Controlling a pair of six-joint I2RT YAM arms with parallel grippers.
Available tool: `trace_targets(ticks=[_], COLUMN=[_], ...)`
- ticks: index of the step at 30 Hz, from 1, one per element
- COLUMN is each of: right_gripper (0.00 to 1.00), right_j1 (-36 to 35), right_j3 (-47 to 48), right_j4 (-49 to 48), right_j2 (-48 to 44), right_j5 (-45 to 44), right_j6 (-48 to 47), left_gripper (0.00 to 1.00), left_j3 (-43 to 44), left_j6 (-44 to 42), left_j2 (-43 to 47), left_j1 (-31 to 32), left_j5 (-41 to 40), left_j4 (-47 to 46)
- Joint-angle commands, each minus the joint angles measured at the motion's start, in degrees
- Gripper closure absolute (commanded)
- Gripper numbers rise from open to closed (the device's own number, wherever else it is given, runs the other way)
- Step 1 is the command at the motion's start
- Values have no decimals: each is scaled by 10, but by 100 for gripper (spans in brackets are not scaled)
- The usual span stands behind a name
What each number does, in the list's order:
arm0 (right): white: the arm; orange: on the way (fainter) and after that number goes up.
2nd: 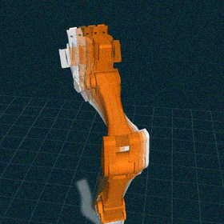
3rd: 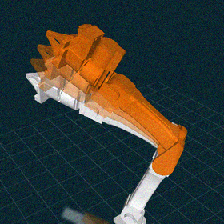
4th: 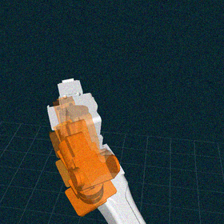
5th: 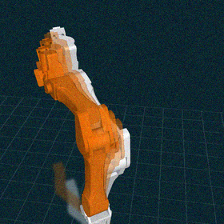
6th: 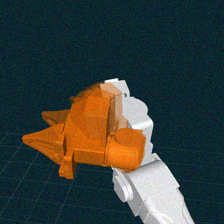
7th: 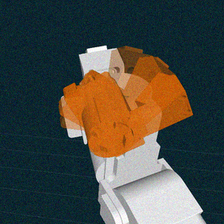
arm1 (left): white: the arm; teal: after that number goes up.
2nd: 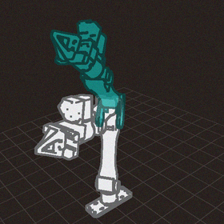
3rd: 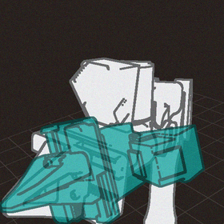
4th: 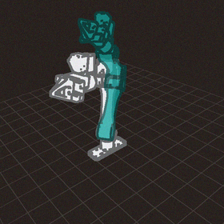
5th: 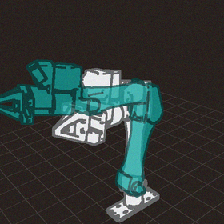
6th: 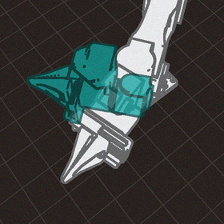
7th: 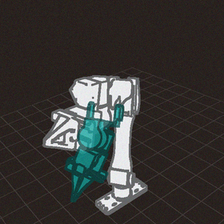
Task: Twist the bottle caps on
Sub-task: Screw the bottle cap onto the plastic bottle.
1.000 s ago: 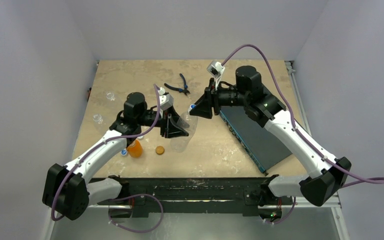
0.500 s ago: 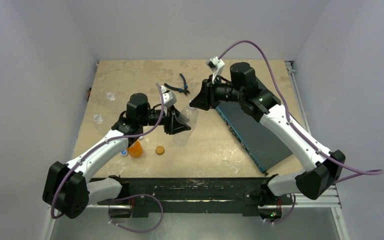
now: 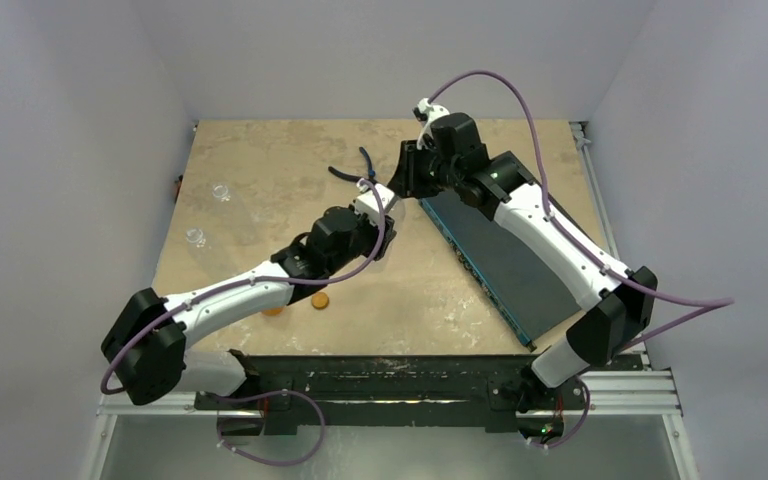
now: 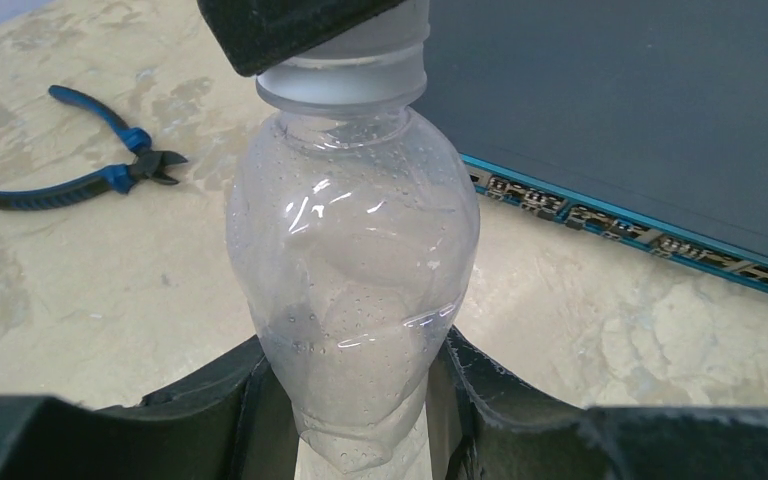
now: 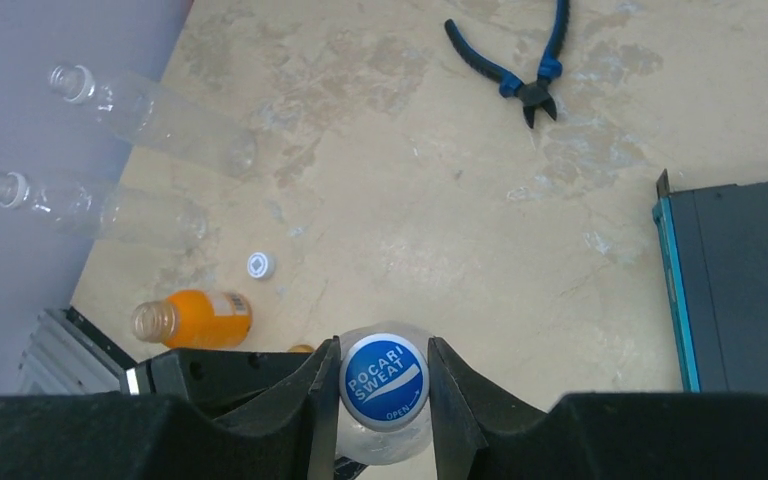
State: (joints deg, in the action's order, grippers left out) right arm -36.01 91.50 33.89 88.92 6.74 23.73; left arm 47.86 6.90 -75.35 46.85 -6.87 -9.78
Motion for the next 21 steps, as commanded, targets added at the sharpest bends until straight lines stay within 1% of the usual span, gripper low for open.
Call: trace_targets(ticks=[1,2,5,6,9,10,13,15,18,21], right_gripper=[76,60,6,2,1,1,1,1,8,13], right_j1=[-22,-21,-12,-5,26,38,69,75,76,75], right_j3=[21,21,39,42,37,31,5,-6,-22,-34], right_j4=[14,7,0,-5,-22,-30,-52,-55,-52,-40], right_j2=[-3,-9,-23,-28,-48,-56,-80,-93,-116,-132], right_j5=[-14,-12,-17,-10,25,50,115,141,180,225], right_j6=[52,53,36,29,19,13,-12,-36,-76,-109], left_gripper=[100,100,100,100,100,100,100,100,100,100], left_j3=[47,48,50,49,43,38,30,31,43,43], left_j6=[-44,-50,-66,-66,-66,-66,-78,-76,-73,-50], left_j2=[-3,-2,-1,0,9,12,21,20,13,8], left_j1=[13,12,0,-9,-47,-60,-108,-134,-155,-164], left_j5=[-64,-56,-5,22,124,165,317,410,517,596], left_j4=[-56,-44,1,12,37,39,38,38,41,21])
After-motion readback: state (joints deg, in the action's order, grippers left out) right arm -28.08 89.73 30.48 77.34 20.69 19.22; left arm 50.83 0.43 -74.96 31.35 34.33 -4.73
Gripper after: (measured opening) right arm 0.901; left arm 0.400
